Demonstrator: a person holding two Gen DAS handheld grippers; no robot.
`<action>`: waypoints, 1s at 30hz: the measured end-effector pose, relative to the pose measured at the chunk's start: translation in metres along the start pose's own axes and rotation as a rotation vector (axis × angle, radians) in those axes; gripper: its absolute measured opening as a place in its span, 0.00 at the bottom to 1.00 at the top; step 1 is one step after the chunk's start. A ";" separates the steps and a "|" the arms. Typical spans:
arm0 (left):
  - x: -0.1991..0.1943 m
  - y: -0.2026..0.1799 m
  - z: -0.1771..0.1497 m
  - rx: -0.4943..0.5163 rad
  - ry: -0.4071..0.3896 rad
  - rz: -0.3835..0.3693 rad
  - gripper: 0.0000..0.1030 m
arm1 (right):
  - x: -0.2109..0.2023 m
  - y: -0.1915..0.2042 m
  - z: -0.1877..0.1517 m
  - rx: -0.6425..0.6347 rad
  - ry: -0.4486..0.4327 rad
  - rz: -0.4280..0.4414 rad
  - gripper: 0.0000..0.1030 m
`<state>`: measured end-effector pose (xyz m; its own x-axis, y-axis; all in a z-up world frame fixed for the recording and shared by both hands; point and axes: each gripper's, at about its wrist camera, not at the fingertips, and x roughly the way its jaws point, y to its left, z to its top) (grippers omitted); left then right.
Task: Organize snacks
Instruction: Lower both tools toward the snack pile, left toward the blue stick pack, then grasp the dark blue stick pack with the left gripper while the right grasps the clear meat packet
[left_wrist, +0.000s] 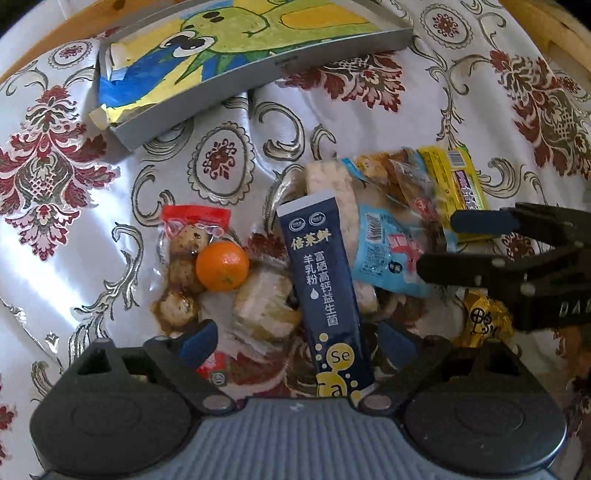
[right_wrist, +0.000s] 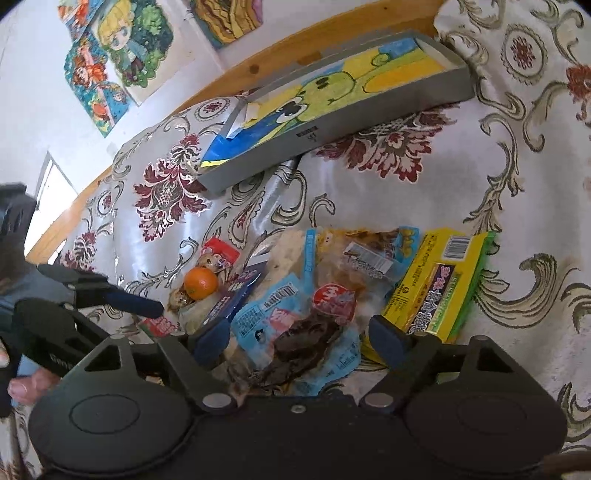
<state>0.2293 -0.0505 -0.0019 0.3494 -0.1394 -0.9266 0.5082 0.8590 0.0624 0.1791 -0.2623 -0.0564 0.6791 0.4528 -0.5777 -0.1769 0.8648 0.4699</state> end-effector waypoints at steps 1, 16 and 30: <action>0.000 0.000 0.000 0.000 0.003 -0.008 0.87 | 0.000 -0.001 0.001 0.014 0.002 0.004 0.82; 0.008 -0.004 0.007 -0.047 0.051 -0.075 0.45 | 0.023 -0.013 0.006 0.072 0.004 -0.034 0.56; 0.006 -0.003 0.005 -0.087 0.087 -0.053 0.35 | 0.011 0.010 -0.001 -0.030 0.044 -0.095 0.73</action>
<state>0.2336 -0.0558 -0.0054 0.2523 -0.1458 -0.9566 0.4523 0.8917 -0.0166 0.1840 -0.2483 -0.0581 0.6616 0.3775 -0.6479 -0.1356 0.9100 0.3918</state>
